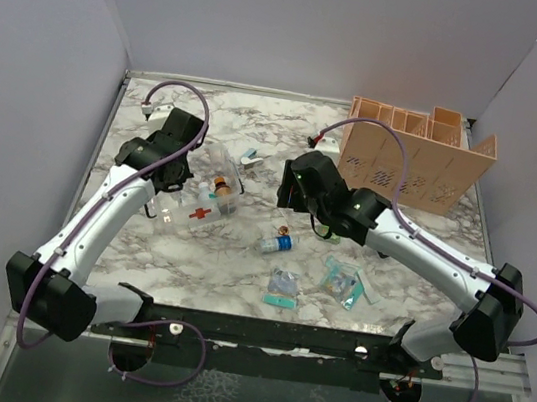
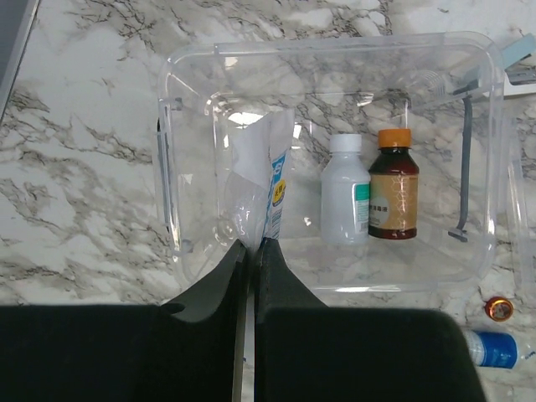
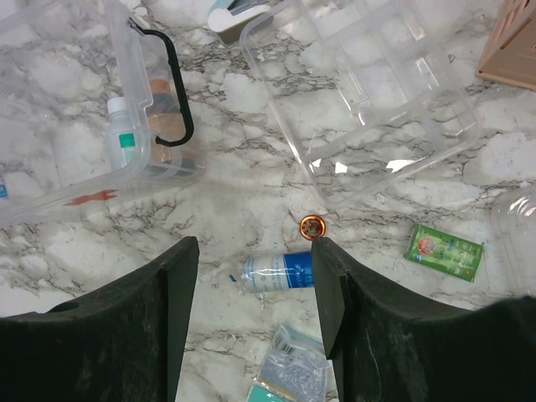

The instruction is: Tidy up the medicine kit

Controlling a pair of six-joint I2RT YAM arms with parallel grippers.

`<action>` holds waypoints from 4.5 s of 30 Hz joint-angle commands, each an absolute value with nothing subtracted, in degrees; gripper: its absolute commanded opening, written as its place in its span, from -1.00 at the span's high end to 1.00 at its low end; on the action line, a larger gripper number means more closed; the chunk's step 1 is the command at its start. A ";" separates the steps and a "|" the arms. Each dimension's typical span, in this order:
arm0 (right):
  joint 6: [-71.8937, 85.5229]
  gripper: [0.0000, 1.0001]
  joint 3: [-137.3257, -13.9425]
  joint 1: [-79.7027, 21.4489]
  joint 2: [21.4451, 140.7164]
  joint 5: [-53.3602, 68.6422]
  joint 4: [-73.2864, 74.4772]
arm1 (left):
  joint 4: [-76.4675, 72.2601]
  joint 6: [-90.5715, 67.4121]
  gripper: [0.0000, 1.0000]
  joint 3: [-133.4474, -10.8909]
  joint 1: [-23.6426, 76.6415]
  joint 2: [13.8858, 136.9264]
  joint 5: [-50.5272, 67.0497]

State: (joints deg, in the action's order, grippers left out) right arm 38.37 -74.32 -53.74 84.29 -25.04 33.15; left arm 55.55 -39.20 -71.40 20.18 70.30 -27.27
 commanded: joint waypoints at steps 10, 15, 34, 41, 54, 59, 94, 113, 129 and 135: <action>36.69 -0.10 -76.31 -52.52 85.75 -22.34 31.47 | 50.77 -35.86 1.00 -67.11 17.88 77.18 -30.15; 36.13 -0.10 -76.26 -51.99 86.33 -21.95 31.38 | 50.71 -34.45 1.00 -64.42 16.83 79.60 -32.64; 36.74 -0.08 -76.67 -51.42 88.05 -19.23 31.37 | 47.72 -34.16 0.27 -63.41 13.21 86.08 -25.30; 37.13 -0.08 -76.13 -51.42 87.52 -19.76 31.62 | 45.85 -33.02 0.13 -64.00 12.68 86.40 -20.46; 37.60 -0.08 -75.60 -51.42 86.91 -20.69 32.23 | 44.78 -32.81 0.00 -67.88 12.24 85.75 -13.17; 37.87 -0.08 -75.01 -51.42 86.70 -20.98 32.18 | 43.31 -32.44 0.03 -67.16 11.68 85.97 -13.61; 38.76 -0.08 -72.99 -51.42 84.45 -23.82 34.44 | 33.15 -44.21 0.78 -54.08 11.51 94.31 -23.86; 40.72 -0.08 -70.05 -51.42 81.98 -24.41 37.43 | 38.88 -38.74 0.63 -64.84 11.47 85.96 -19.47; 36.11 -0.14 -49.87 -51.41 76.97 -6.51 33.92 | 24.85 -26.70 0.27 -70.25 11.43 65.44 0.96; 42.00 -0.11 -46.84 -51.37 76.75 -10.10 38.66 | 20.09 -26.10 -0.03 -65.11 11.44 59.19 10.30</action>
State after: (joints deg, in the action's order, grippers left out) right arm 37.58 -48.56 -51.62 76.77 -9.10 35.27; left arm 24.49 -27.81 -68.05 11.68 61.89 0.82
